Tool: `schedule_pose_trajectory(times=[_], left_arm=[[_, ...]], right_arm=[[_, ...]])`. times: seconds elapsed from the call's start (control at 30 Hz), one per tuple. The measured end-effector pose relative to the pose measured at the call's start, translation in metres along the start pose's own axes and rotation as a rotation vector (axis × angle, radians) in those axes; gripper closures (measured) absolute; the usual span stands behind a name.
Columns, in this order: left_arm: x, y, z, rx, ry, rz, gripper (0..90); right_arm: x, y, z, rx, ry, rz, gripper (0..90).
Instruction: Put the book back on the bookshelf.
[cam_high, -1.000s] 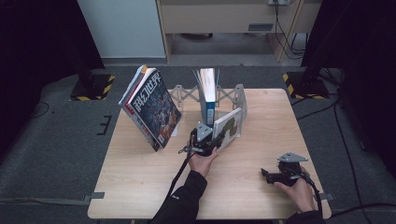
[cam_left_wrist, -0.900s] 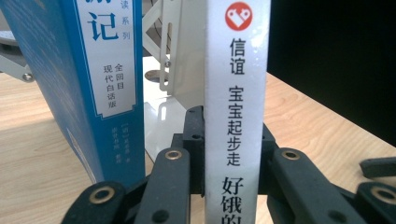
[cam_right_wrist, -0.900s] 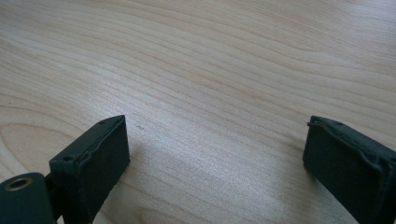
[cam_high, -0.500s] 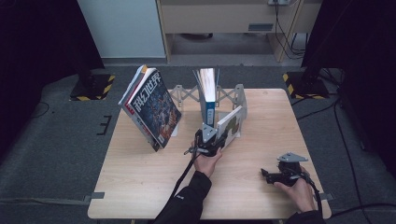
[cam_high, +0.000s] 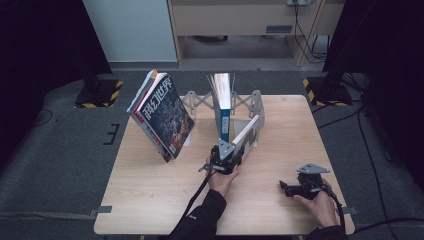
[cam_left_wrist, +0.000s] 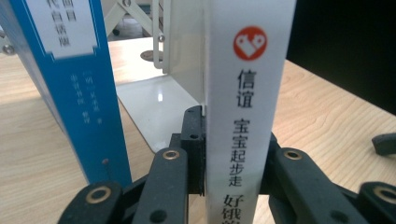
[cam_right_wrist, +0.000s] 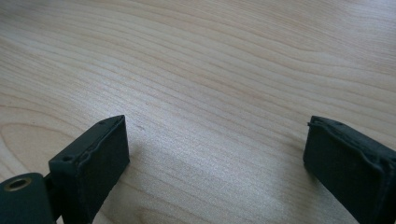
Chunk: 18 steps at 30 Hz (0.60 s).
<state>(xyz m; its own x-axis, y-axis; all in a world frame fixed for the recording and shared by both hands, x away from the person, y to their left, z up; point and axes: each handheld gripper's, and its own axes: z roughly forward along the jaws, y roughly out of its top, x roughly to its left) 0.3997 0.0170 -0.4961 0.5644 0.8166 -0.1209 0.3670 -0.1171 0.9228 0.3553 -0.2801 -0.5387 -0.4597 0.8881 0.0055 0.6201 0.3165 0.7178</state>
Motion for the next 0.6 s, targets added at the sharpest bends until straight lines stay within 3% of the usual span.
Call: schedule_pose_trajectory(times=[0.17, 0.33, 0.6], left_arm=[[0.001, -0.008, -0.003, 0.039, 0.003, 0.009, 73.5], [0.003, -0.017, -0.002, 0.057, 0.012, -0.008, 73.6], [-0.002, -0.018, 0.006, 0.051, 0.012, -0.004, 73.0]], right_arm=[[0.0, 0.0, 0.0, 0.001, 0.0, 0.001, 7.3], [0.0, 0.0, 0.0, 0.0, 0.0, 0.0, 7.3], [0.0, 0.0, 0.0, 0.001, 0.0, 0.001, 7.2]])
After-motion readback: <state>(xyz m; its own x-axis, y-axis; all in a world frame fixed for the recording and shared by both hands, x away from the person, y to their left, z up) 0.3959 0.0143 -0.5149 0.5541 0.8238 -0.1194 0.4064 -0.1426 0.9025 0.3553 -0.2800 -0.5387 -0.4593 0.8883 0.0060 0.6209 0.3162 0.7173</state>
